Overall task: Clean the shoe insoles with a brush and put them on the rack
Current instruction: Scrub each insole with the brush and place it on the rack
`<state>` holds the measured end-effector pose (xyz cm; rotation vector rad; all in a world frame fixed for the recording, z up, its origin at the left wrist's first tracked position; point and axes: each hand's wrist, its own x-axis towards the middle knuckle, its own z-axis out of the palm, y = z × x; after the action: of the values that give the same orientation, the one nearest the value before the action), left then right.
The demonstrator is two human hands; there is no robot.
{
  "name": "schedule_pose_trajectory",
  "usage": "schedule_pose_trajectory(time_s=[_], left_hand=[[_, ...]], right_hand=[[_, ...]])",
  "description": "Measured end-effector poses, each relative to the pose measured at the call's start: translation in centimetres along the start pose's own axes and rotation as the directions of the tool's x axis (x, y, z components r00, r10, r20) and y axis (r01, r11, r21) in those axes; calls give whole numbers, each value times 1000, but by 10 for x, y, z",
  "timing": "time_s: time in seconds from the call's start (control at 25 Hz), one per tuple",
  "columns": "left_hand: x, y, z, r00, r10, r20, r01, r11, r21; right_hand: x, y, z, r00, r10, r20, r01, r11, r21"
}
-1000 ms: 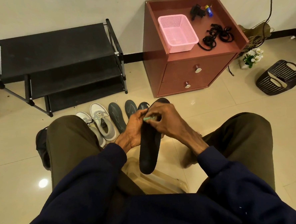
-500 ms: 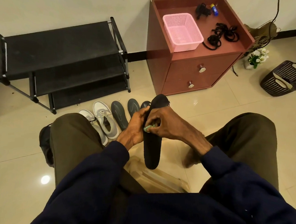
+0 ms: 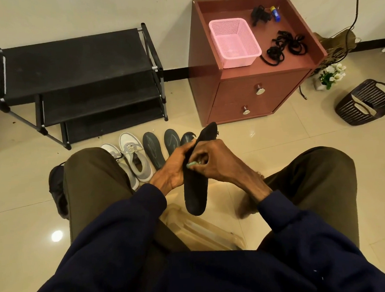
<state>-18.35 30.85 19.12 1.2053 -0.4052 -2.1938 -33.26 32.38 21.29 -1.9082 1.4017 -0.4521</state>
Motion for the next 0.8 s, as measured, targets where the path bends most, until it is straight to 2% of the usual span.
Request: schedule_pose_trajectory(time_s=[0.04, 0.08, 0.16, 0.24, 0.28, 0.32, 0.36, 0.44, 0.48, 0.52, 0.6, 0.68, 0.76, 0.8], left_hand=[[0, 0, -1, 1000, 0, -16, 0, 1000, -2], [-1, 0, 0, 1000, -1, 3, 1, 1000, -22], [-4, 0, 4, 999, -25, 46, 28, 998, -64], [-6, 1, 6, 999, -39, 36, 41, 997, -58], [-5, 1, 6, 999, -33, 31, 35, 998, -44], [-5, 1, 7, 999, -27, 27, 28, 999, -36], [-4, 1, 6, 1000, -20, 10, 20, 999, -31], [-1, 0, 3, 999, -2, -34, 1, 1000, -16], [0, -1, 2, 999, -1, -50, 0, 1000, -7], [1, 0, 0, 999, 6, -47, -6, 1000, -4], [1, -1, 1, 1000, -7, 4, 7, 1000, -17], [0, -2, 4, 998, -45, 45, 48, 997, -53], [1, -3, 6, 996, -69, 58, 72, 996, -56], [1, -4, 7, 996, -70, 59, 72, 996, -43]], right_hand=[[2, 0, 2, 1000, -3, -1, 3, 999, -47], [4, 2, 2, 998, 19, -64, -26, 994, -110], [8, 12, -2, 960, 69, -272, -138, 960, -244], [9, 24, -5, 902, 72, -425, -214, 931, -297], [9, 27, -5, 890, 52, -453, -202, 935, -290], [8, 25, -4, 902, 28, -430, -157, 951, -267], [7, 20, -3, 937, 0, -349, -85, 970, -229], [3, 7, -2, 995, -24, -94, 11, 991, -131], [3, 5, -3, 1000, -21, -12, 20, 993, -119], [5, 7, -4, 1000, -15, -23, 12, 990, -139], [8, 18, -10, 977, 37, -210, -87, 968, -234], [9, 31, -16, 916, 77, -395, -207, 932, -299], [8, 34, -13, 879, 70, -472, -208, 946, -247], [8, 29, -10, 890, 55, -453, -159, 968, -195]])
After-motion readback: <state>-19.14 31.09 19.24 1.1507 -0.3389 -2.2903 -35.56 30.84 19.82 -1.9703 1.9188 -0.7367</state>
